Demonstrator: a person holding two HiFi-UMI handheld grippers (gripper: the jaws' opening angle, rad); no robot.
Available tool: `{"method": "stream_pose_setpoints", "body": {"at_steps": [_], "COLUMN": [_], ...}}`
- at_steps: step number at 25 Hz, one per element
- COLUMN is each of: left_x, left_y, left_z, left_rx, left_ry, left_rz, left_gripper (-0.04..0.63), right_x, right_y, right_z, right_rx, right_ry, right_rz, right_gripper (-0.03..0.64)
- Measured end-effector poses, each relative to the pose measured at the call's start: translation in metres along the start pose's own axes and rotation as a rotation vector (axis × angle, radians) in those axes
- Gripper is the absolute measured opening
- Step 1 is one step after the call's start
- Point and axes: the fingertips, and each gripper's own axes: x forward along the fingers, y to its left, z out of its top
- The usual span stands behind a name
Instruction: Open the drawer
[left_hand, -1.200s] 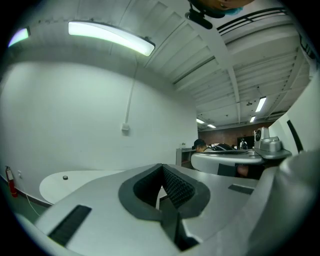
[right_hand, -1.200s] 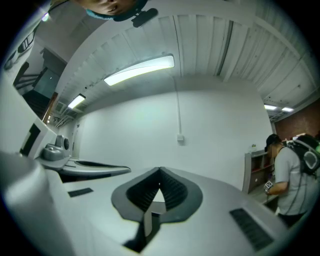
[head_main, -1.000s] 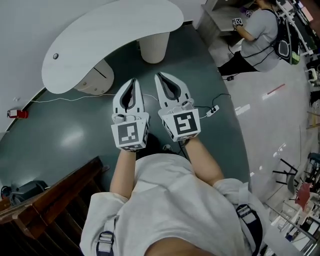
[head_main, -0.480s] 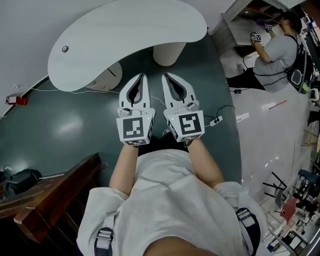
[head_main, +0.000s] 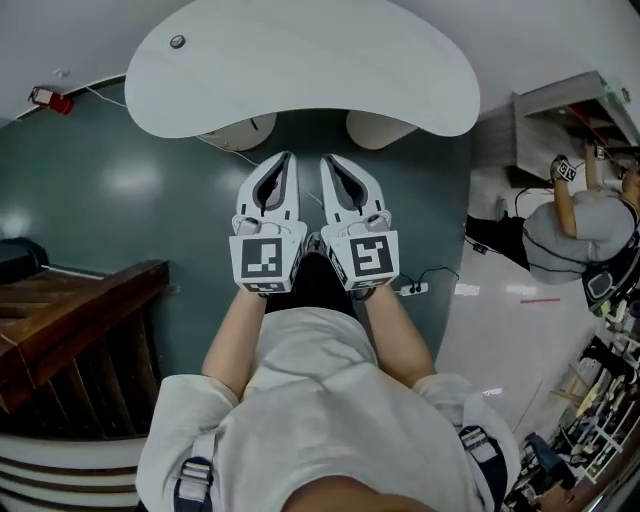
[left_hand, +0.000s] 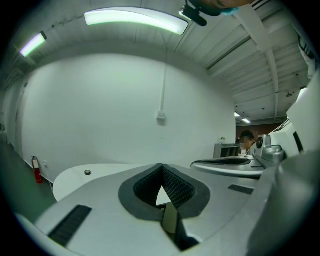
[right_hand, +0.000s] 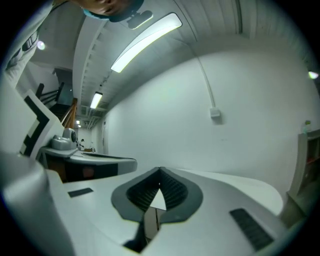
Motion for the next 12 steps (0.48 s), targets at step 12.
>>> {"method": "stream_pose_setpoints", "body": {"at_steps": [12], "left_x": [-0.025], "left_y": [0.088], "left_z": [-0.071], "left_rx": [0.036], "left_ry": [0.038], "left_rz": [0.219], "left_gripper": [0.006], "right_x": [0.087], "right_y": [0.069], "right_z": [-0.066], "right_rx": [-0.045], "right_ry": [0.039], "right_rz": [0.225], "right_gripper": [0.014]}}
